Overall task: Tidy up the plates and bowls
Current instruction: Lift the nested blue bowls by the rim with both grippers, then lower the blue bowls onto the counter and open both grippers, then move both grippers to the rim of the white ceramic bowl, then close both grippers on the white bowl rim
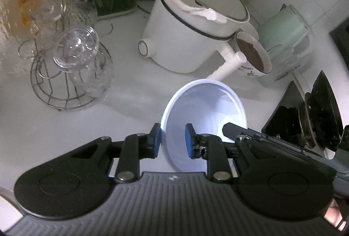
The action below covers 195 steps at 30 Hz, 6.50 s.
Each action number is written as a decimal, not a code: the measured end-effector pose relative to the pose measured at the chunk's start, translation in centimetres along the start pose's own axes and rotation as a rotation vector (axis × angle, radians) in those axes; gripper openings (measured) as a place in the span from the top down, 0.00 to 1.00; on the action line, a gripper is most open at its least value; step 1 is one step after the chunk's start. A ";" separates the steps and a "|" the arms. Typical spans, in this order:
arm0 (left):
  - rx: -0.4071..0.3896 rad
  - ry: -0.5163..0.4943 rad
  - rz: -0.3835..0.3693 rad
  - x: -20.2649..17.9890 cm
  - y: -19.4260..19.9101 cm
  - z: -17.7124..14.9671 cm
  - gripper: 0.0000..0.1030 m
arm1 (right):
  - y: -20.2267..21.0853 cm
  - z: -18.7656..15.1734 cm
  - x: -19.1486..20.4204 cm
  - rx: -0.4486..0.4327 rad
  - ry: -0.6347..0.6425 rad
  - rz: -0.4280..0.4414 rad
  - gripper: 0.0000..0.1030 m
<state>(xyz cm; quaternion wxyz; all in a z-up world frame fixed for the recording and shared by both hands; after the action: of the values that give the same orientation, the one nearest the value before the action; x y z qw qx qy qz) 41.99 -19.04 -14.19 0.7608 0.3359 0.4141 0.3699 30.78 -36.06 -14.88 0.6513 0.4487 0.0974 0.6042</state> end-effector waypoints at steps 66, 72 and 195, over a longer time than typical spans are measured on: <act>-0.098 0.295 0.165 10.8 11.5 -10.8 0.60 | -0.9 -6.9 10.6 0.212 0.284 0.090 0.57; -0.142 0.232 0.159 9.3 13.8 -10.1 0.60 | 1.9 -6.0 11.3 0.131 0.274 0.105 0.57; 0.245 -0.190 0.029 -6.5 -11.5 -5.9 0.81 | -1.8 -5.1 -11.3 0.120 -0.082 -0.218 0.88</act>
<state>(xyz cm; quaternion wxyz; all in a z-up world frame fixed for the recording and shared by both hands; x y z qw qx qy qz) 37.55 -29.04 -23.64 0.7443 0.4657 0.3776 0.2941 25.80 -43.32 -23.79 0.6885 0.4980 0.1548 0.5040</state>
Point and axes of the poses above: each gripper's, at about its wrist camera, not at the fingertips, and y roughly against the way its jaws point, x to its left, z to its top, the point moved 6 cm from there along -y, roughly the way its jaws point, and after that the axes turned 1 degree about x, right-handed, at the moved point
